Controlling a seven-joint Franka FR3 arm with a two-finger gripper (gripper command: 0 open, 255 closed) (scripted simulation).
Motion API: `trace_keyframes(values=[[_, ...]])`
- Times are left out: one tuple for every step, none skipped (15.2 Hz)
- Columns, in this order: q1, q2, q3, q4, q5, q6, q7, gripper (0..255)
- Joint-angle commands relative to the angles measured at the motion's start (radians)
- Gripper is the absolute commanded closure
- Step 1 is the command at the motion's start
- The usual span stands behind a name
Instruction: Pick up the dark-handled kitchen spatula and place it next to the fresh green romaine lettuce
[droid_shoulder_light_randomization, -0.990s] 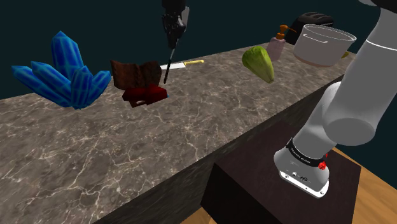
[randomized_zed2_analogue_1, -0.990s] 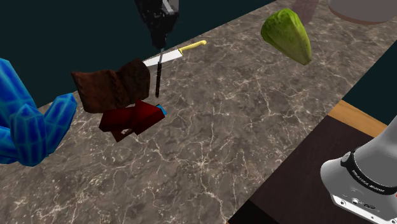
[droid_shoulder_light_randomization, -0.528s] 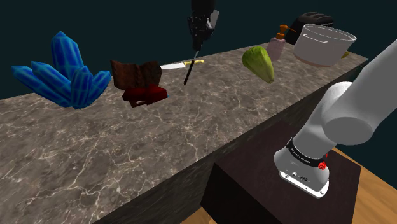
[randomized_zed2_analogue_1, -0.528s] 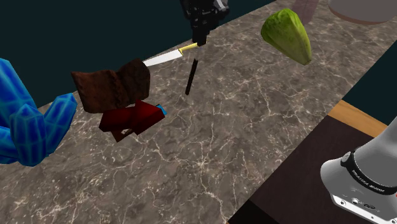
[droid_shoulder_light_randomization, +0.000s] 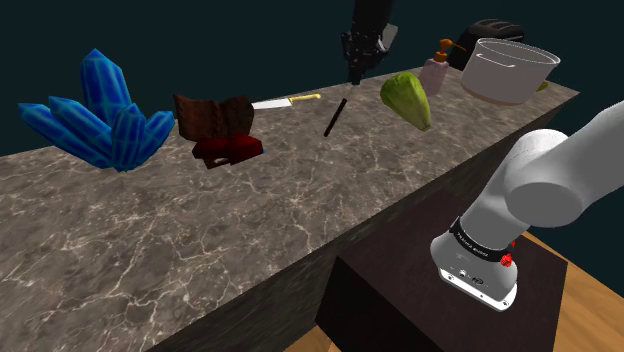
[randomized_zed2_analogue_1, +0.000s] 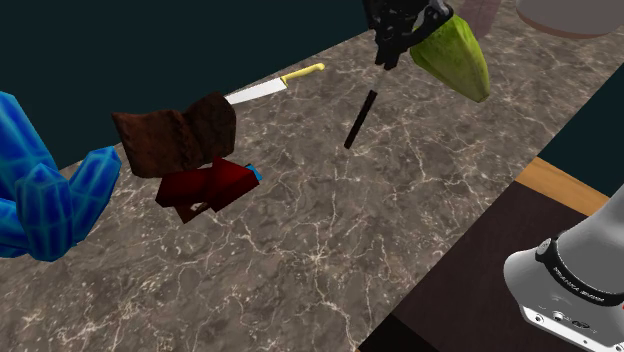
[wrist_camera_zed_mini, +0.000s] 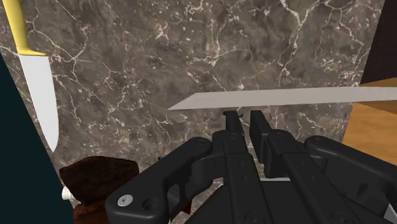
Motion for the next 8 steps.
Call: trace_keyframes(values=[[-0.012,-0.060,-0.020,-0.049,-0.010,-0.013,-0.027,255],[-0.018,-0.093,-0.031,-0.074,-0.016,-0.021,-0.041,255],[-0.025,-0.125,-0.043,-0.098,-0.023,-0.030,-0.056,255],[-0.033,-0.157,-0.054,-0.121,-0.031,-0.040,-0.070,255],[-0.041,-0.189,-0.067,-0.143,-0.040,-0.051,-0.085,255],[-0.049,-0.220,-0.079,-0.163,-0.050,-0.062,-0.100,255],[-0.058,-0.251,-0.092,-0.182,-0.060,-0.074,-0.115,255],[-0.067,-0.282,-0.105,-0.201,-0.071,-0.087,-0.130,255]])
